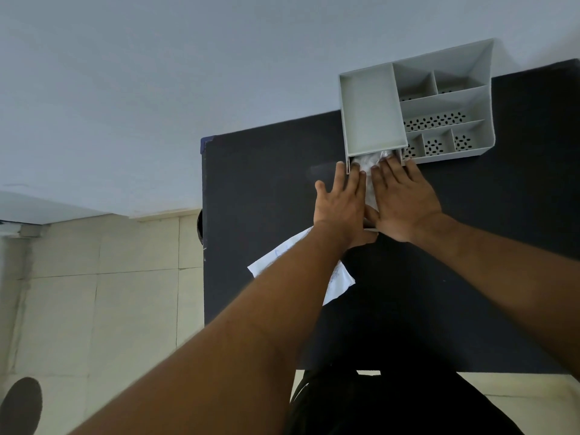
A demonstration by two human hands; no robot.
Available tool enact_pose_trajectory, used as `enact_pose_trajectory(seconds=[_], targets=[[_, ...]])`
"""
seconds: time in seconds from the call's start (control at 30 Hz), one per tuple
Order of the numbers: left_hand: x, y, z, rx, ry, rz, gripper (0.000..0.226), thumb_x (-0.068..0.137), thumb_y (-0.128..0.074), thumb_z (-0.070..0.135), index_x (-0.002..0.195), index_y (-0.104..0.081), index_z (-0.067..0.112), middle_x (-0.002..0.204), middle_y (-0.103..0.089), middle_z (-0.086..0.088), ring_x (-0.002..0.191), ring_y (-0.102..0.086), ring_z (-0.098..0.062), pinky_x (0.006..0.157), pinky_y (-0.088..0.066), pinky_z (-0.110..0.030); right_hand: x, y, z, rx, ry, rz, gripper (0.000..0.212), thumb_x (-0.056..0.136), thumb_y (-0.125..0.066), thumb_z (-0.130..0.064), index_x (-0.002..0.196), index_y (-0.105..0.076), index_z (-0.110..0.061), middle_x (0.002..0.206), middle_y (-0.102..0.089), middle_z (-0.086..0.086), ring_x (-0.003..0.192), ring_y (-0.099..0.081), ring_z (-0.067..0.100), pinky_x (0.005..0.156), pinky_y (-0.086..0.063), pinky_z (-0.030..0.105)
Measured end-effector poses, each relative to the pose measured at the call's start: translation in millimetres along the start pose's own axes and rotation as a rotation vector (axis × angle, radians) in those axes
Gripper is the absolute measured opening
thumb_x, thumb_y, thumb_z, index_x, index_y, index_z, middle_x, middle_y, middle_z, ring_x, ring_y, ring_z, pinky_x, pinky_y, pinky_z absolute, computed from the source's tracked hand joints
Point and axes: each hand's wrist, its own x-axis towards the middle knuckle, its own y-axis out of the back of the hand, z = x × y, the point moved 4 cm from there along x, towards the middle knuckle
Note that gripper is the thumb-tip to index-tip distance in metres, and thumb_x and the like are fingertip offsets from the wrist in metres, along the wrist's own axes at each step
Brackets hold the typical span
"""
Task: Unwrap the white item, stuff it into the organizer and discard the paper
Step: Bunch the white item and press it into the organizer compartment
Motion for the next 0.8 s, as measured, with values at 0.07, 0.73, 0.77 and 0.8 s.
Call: enact_pose_trajectory(seconds=[0.07,0.73,0.77,0.8], targets=[[2.9,-0.6,-2.6,0.006,-0.009,-0.007,0.125,0.071,-0.052,0.085,0.161,-0.001,0.014,0.168,0.000,-0.010,0.153,0.006,-0.039,0.112,-0.022,-0.065,2.4,-0.4,0.0,-0.003,-0.003,-0.009,0.094,0.091,-0.011,-0.069,0.158,-0.011,-0.003,0.166,-0.015,0.019,0.155,-0.003,0.032,0.124,-0.001,0.050],[4.7,0.5,-2.9,0.022,-0.032,0.048,0.125,0.072,-0.052,0.084,0.161,0.003,0.015,0.168,0.012,-0.009,0.143,-0.028,-0.042,0.105,-0.035,-0.059,-12.8,2.0,-5.0,-0.038,0.021,-0.031,0.080,0.097,-0.011,-0.058,0.157,-0.021,-0.006,0.164,-0.024,0.016,0.153,-0.018,0.028,0.122,-0.001,0.051],[3.4,0.9,-2.2,0.026,-0.033,0.049,0.124,0.073,-0.052,0.083,0.161,0.002,0.014,0.168,0.011,-0.009,0.142,-0.030,-0.042,0.105,-0.036,-0.059,-10.7,1.5,-4.3,-0.048,0.028,-0.038,0.083,0.095,-0.006,-0.058,0.157,-0.021,-0.005,0.164,-0.025,0.016,0.153,-0.019,0.028,0.122,0.000,0.051],[1.8,1.7,-1.8,0.039,-0.032,0.053,0.123,0.074,-0.053,0.082,0.161,0.000,0.014,0.169,0.008,-0.010,0.140,-0.034,-0.041,0.104,-0.036,-0.058,-8.6,1.6,-3.7,-0.055,0.040,-0.039,0.087,0.092,0.001,-0.059,0.157,-0.022,-0.005,0.163,-0.026,0.016,0.153,-0.020,0.028,0.122,0.000,0.051]])
